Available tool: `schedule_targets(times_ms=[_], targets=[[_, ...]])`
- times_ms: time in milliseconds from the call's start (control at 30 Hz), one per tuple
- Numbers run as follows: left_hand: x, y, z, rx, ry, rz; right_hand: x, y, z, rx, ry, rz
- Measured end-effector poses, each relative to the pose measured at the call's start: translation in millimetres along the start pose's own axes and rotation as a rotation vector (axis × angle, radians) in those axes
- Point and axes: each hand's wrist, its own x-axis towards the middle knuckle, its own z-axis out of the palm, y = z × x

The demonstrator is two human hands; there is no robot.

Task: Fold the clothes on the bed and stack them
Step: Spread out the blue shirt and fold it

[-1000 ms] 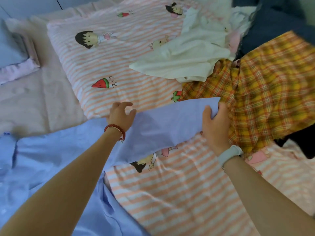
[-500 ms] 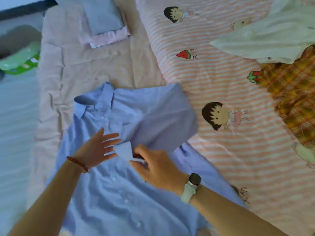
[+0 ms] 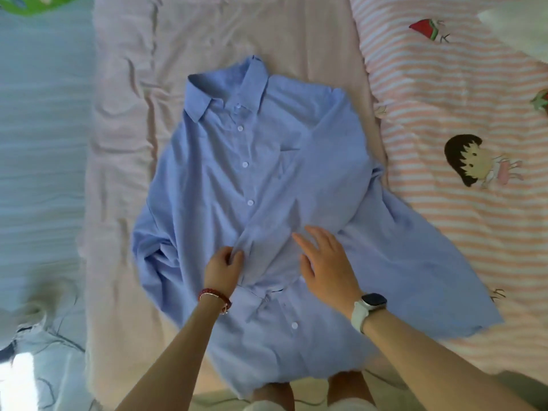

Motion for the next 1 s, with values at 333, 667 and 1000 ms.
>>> schedule_targets(times_ms=[333,667,1000], targets=[[10.1,-70.7,-91.9,-0.071,0.498,-0.257,25.5,-80.0,52.6,-0.107,-0.154,0.021],[2.9,-115.6,-122.7,-0.3,0.578,-0.295,23.3,-93.6,100.9,-0.177,-0.574,-0.241],[-41.9,-101.2,-137.4,0.153,-0.485,0.015,57.7,-132.3,89.8,0.519,-0.358,0.311]])
